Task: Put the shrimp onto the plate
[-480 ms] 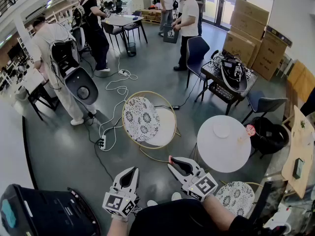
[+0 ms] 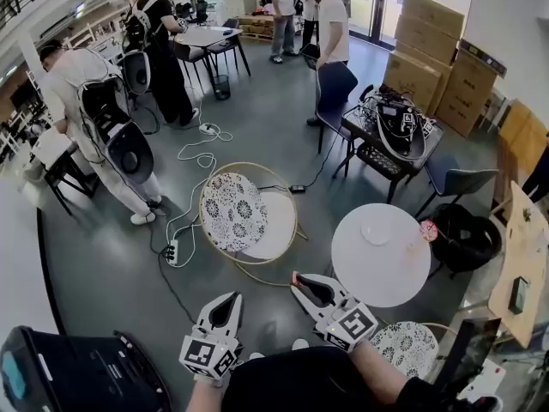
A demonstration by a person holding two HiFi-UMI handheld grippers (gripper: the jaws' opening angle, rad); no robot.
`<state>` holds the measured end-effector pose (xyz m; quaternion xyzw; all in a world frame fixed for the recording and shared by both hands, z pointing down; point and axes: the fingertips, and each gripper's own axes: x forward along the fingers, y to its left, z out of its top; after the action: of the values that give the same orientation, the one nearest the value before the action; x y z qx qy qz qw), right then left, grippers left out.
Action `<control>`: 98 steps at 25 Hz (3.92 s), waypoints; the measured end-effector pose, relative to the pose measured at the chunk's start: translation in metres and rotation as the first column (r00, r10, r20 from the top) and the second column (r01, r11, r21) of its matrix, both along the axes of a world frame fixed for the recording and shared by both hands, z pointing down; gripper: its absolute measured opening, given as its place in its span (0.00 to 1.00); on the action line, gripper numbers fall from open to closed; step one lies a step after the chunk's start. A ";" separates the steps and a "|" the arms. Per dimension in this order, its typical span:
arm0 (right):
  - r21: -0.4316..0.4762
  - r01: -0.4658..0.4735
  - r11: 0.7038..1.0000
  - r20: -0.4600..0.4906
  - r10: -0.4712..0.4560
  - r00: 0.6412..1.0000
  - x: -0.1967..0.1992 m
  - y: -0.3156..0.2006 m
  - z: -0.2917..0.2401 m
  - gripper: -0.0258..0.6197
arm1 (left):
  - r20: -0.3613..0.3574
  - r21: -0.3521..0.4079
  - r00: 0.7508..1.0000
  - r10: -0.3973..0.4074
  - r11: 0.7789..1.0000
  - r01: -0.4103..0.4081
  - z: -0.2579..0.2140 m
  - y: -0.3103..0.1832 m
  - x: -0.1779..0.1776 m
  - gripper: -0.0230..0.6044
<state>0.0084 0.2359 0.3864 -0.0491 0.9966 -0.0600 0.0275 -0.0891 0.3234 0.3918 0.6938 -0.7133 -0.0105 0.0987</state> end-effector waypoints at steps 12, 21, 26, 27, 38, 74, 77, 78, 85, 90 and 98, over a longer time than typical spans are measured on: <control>-0.026 0.026 0.999 -0.007 -0.026 1.000 0.017 -0.035 0.014 0.16 | 0.005 -0.016 1.000 -0.002 1.000 0.002 0.012 -0.042 0.026 0.04; -0.025 -0.007 1.000 -0.024 0.007 1.000 0.002 -0.065 0.026 0.16 | -0.019 -0.014 1.000 0.021 1.000 -0.022 0.026 -0.073 0.005 0.04; -0.024 -0.024 0.999 -0.030 0.023 0.999 -0.015 -0.086 0.026 0.16 | -0.027 -0.019 0.999 0.034 0.999 -0.034 0.027 -0.095 -0.015 0.04; -0.025 -0.028 0.999 -0.032 0.027 0.999 -0.020 -0.090 0.027 0.16 | -0.029 -0.020 0.999 0.037 0.999 -0.038 0.028 -0.100 -0.020 0.04; -0.066 -0.072 0.995 -0.049 0.068 0.996 -0.076 -0.139 0.037 0.16 | -0.046 -0.069 0.995 0.087 0.994 -0.090 0.037 -0.153 -0.077 0.04; -0.034 -0.446 0.895 -0.097 0.441 0.892 -0.180 -0.248 0.029 0.15 | -0.121 -0.047 0.879 0.461 0.882 -0.469 0.047 -0.285 -0.190 0.04; -0.027 -0.470 0.882 -0.095 0.466 0.880 -0.167 -0.259 0.027 0.15 | -0.121 -0.048 0.861 0.494 0.863 -0.503 0.048 -0.299 -0.173 0.04; -0.026 -0.479 0.877 -0.093 0.475 0.875 -0.161 -0.264 0.026 0.15 | -0.120 -0.048 0.854 0.506 0.857 -0.514 0.048 -0.304 -0.167 0.04; -0.061 -0.536 0.842 -0.098 0.529 0.843 -0.122 -0.295 0.033 0.15 | -0.116 -0.063 0.825 0.553 0.825 -0.562 0.046 -0.336 -0.132 0.04; -0.066 -0.573 0.817 -0.119 0.564 0.817 -0.098 -0.317 0.046 0.15 | -0.115 -0.074 0.815 0.568 0.813 -0.578 0.052 -0.358 -0.115 0.04; -0.066 -0.641 0.765 -0.206 0.618 0.759 -0.043 -0.348 0.091 0.15 | -0.111 -0.114 0.793 0.599 0.785 -0.609 0.060 -0.387 -0.078 0.04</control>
<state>-0.0349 -0.1122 0.4773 -0.3882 0.9141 -0.1088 -0.0435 -0.1669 -0.0639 0.4517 0.8757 -0.4489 0.0491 0.1708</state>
